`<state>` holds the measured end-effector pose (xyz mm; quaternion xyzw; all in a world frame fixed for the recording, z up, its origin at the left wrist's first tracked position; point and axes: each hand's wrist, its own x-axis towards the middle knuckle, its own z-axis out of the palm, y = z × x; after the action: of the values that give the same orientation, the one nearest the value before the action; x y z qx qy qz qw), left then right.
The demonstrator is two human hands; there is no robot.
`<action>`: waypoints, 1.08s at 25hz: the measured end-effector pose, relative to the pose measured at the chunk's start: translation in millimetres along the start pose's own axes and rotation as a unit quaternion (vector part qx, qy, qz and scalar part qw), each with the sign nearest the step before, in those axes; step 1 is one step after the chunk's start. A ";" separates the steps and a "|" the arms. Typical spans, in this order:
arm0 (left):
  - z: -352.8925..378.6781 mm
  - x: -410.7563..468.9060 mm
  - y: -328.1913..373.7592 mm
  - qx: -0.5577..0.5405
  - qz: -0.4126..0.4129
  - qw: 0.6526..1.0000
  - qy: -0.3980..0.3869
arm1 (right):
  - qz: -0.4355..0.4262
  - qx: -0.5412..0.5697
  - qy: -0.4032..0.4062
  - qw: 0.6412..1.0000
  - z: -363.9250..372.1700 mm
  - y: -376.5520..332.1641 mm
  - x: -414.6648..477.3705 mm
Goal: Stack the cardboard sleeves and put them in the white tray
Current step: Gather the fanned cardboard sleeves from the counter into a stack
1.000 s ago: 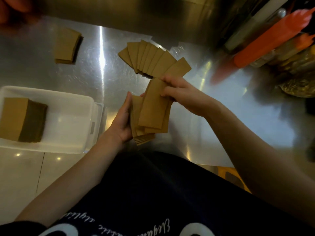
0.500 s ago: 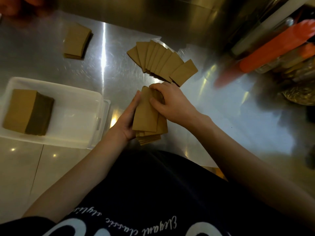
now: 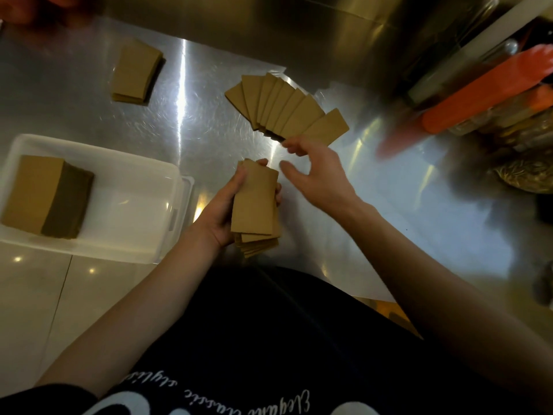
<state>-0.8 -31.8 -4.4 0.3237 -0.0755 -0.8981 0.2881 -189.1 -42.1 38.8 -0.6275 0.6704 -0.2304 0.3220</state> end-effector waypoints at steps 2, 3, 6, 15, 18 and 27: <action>-1.7 0.2 0.5 -0.003 0.005 1.000 0.025 | 0.079 0.033 0.009 0.996 -8.1 21.5 13.4; -2.8 -0.7 0.6 0.000 0.004 0.999 0.040 | 0.121 0.033 0.002 0.992 -11.9 34.4 21.1; -5.4 -2.9 2.6 0.006 0.005 0.996 0.083 | 0.178 0.001 -0.015 0.984 -21.4 67.1 46.5; -18.4 -15.6 10.1 -0.057 0.071 0.985 0.145 | 0.249 -0.226 -0.052 0.940 -30.0 106.4 125.6; -22.1 -16.6 7.5 -0.083 0.077 0.981 0.155 | 0.267 -0.258 -0.050 0.927 -23.9 112.4 131.1; -23.5 -13.9 6.6 -0.121 0.067 0.980 0.142 | 0.190 0.015 -0.048 0.981 -24.0 124.6 97.0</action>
<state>25.7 -28.2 -13.1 0.4049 0.0538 -0.8242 0.3923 -293.2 -127.2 -47.4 -0.4943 0.7575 -0.1446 0.4012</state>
